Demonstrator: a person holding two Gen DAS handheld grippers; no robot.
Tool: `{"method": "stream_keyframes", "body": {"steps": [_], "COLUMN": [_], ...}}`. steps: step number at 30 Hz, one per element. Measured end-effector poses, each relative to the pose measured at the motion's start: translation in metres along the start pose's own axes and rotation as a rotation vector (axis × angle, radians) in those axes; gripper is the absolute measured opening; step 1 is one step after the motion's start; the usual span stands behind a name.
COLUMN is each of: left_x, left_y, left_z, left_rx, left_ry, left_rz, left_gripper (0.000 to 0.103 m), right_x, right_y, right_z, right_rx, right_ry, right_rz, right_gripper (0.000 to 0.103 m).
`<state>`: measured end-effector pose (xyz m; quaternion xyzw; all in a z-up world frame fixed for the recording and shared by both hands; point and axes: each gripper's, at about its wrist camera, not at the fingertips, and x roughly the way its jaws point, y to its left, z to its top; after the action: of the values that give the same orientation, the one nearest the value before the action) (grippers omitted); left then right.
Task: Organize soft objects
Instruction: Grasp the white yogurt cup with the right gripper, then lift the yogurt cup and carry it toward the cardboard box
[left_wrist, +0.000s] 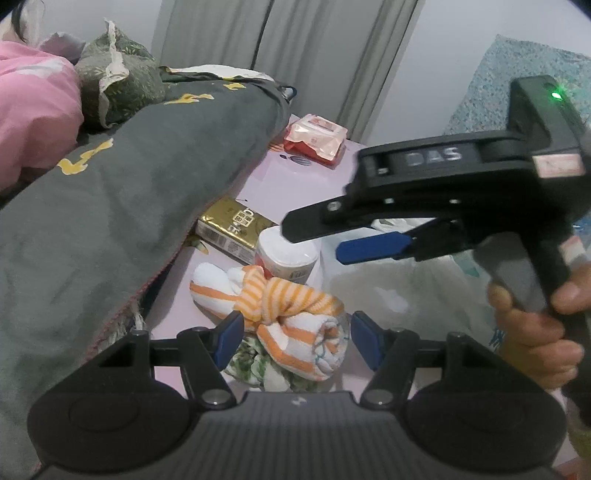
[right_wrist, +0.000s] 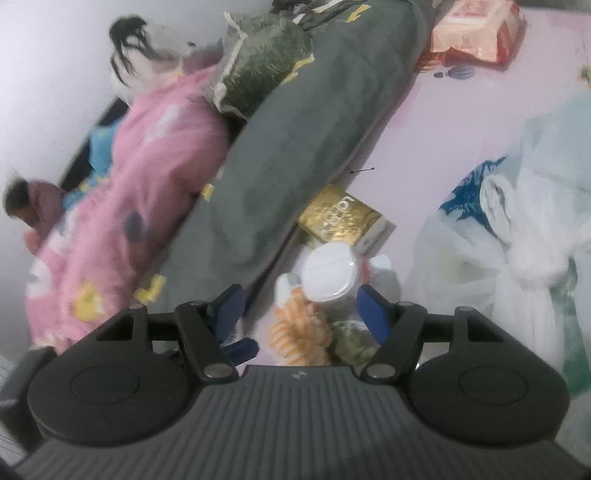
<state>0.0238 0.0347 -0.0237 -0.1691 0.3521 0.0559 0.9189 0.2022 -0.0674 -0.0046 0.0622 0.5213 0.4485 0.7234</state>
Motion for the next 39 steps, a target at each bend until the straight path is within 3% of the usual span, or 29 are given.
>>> {"method": "stream_keyframes", "body": {"steps": [13,18,23,29,39], "left_x": [0.013,0.017,0.015,0.007,-0.043], "left_y": [0.008,0.015,0.029,0.035,0.029], "left_z": [0.011,0.007,0.004,0.001,-0.009], "left_rx": [-0.016,-0.022,-0.017,-0.007,0.011], "left_ry": [-0.019,-0.004,-0.02,-0.037,-0.147], "left_rz": [0.015,0.028,0.057,0.054,-0.026], "left_gripper": [0.066,0.069,0.075,0.078,0.074], "right_x": [0.052,0.061,0.054,0.031,-0.021], "right_y": [0.017,0.014,-0.001,-0.024,-0.032], "right_z": [0.011,0.008,0.012,0.017,-0.023], "right_rx": [-0.115,-0.136,-0.049,0.126,0.383], "right_ry": [0.044,0.033,-0.014,-0.1,-0.224], "right_rz": [-0.157,-0.206,-0.172,-0.068,0.08], "right_gripper": [0.067,0.054,0.052,0.05,0.05]}}
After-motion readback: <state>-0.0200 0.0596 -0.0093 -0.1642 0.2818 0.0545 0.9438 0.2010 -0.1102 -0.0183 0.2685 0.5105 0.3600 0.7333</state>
